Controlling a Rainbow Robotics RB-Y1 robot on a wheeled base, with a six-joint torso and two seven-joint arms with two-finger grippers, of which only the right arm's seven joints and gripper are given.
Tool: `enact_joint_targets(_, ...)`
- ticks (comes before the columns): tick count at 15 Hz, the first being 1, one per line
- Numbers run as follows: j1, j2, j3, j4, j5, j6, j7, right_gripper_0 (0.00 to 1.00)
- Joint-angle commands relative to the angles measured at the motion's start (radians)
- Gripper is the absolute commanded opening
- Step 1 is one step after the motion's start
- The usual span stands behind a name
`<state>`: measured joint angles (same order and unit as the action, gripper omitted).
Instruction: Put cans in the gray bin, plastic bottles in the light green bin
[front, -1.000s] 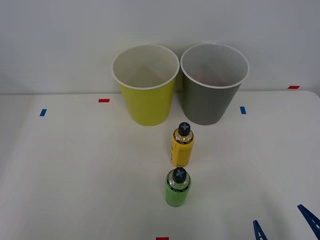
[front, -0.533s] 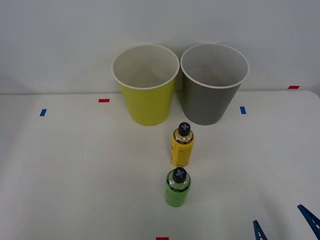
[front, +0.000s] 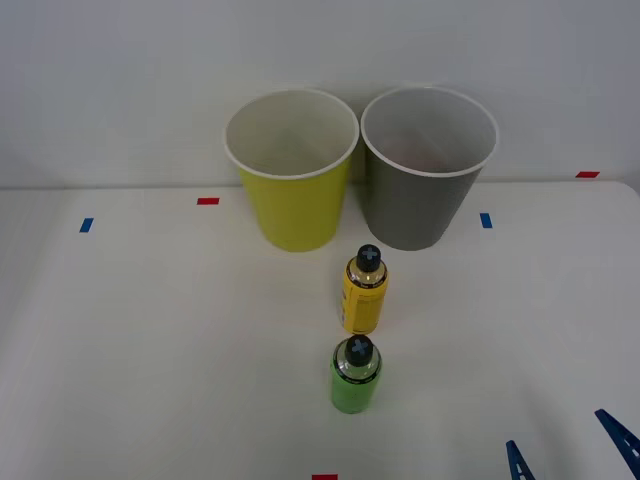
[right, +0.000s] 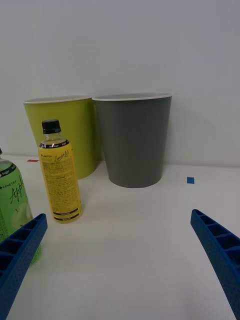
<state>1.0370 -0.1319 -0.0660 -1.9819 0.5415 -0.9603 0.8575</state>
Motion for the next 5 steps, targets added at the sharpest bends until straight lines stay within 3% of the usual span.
enact_joint_targets(1,0.000,0.000,0.000,0.000,0.000,0.000,0.000,1.00)
enact_joint_targets(5,0.000,0.000,0.000,0.000,0.000,0.000,0.000,1.00)
